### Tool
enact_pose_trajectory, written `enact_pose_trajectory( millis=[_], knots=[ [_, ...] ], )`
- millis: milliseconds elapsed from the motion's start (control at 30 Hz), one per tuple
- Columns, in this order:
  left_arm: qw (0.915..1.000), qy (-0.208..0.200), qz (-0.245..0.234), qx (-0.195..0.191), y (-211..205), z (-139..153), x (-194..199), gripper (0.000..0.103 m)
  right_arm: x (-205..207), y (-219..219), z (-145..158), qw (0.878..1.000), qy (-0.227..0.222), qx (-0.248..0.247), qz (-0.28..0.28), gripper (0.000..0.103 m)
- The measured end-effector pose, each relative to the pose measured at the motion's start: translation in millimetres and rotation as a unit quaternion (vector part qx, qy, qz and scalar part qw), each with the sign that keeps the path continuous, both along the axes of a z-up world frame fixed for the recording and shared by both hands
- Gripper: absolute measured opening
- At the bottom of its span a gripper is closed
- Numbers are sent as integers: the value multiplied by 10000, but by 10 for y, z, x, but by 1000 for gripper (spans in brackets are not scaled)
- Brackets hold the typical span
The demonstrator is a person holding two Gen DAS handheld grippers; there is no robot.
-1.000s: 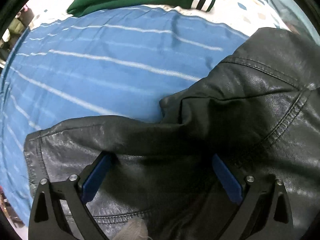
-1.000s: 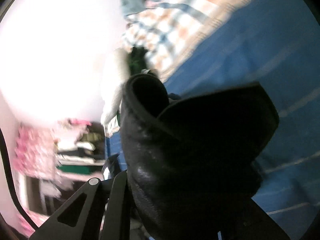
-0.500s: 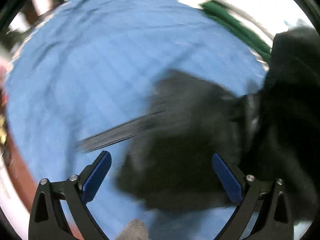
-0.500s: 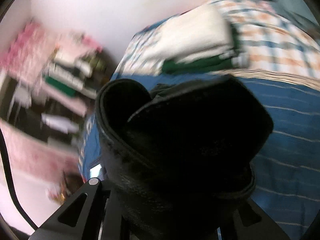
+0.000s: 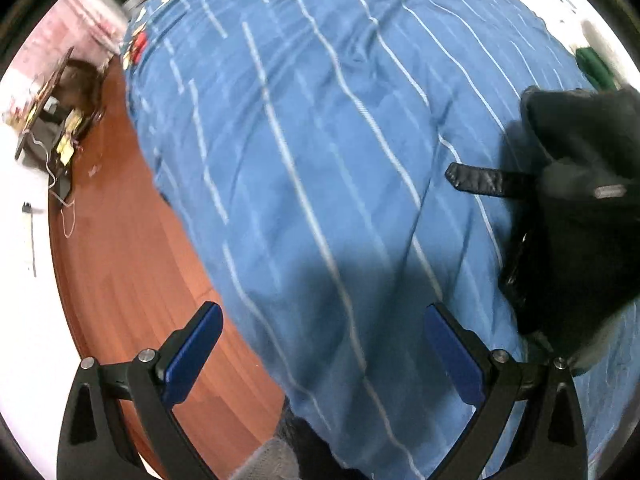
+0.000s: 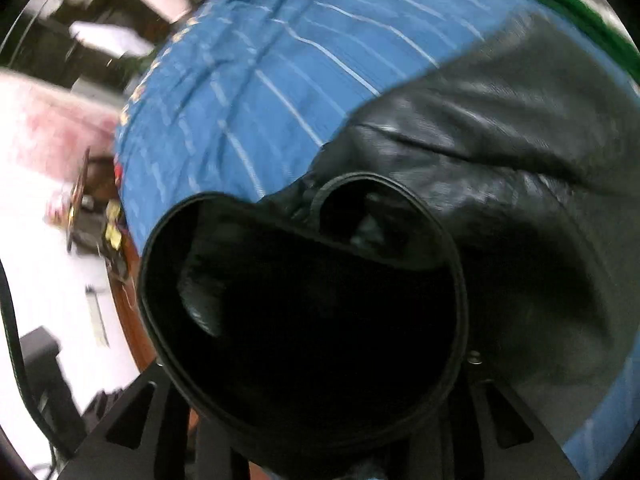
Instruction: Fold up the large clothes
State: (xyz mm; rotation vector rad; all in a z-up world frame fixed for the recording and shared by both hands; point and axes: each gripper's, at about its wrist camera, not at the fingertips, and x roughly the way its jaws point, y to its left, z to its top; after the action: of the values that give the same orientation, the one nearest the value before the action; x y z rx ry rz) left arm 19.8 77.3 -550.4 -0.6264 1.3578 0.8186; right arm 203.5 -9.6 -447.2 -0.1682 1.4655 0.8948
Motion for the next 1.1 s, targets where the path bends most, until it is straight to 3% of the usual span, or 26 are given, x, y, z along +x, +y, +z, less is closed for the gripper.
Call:
enact_pose_trajectory(
  millis=[67, 167, 267, 333, 367, 400, 500, 567, 733, 833, 900, 933, 1033, 1100],
  knots=[
    [9998, -125, 111, -49, -28, 73, -29, 103, -16, -171, 213, 9988, 196, 412, 187, 85],
    [9994, -248, 228, -4, 49, 206, -110, 103, 73, -425, 511, 9949, 347, 816, 479, 85],
    [9989, -405, 195, 140, 196, 271, 82, 103, 276, -859, 647, 9953, 514, 812, -131, 84],
    [9985, -496, 103, 228, 223, 280, 159, 103, 517, -1153, 604, 9935, 625, 683, -658, 69],
    [9980, -560, 24, 295, 241, 273, 249, 103, 669, -1255, 556, 9922, 629, 577, -913, 49],
    [9977, -597, -31, 333, 239, 263, 314, 103, 808, -1298, 490, 9910, 619, 447, -1098, 42],
    [9966, -718, -101, 395, 272, 200, 473, 103, 1232, -1221, 183, 9878, 794, 286, -1307, 38],
    [9962, -728, -123, 455, 294, 181, 573, 103, 1371, -933, -121, 9894, 876, -145, -1149, 39],
    [9968, -711, -16, 371, 289, 96, 648, 103, 1370, -364, -644, 9893, 484, -1101, -831, 39],
    [9967, -779, 232, 37, 292, 69, 588, 103, 1379, -360, -648, 9885, 581, -1123, -828, 41],
    [9923, -1039, 569, -350, 327, 33, 502, 103, 1405, -518, -529, 9889, 938, -605, -981, 53],
    [9892, -1172, 712, -519, 350, 6, 469, 103, 1415, -647, -437, 9875, 1094, -274, -1101, 53],
    [9712, -1507, 1334, -1275, 466, -272, 415, 101, 1357, -1108, -184, 9822, 1161, 279, -1447, 60],
    [9615, -1668, 1579, -1511, 532, -436, 437, 100, 1220, -1423, -92, 9785, 1151, 456, -1651, 60]
  ],
)
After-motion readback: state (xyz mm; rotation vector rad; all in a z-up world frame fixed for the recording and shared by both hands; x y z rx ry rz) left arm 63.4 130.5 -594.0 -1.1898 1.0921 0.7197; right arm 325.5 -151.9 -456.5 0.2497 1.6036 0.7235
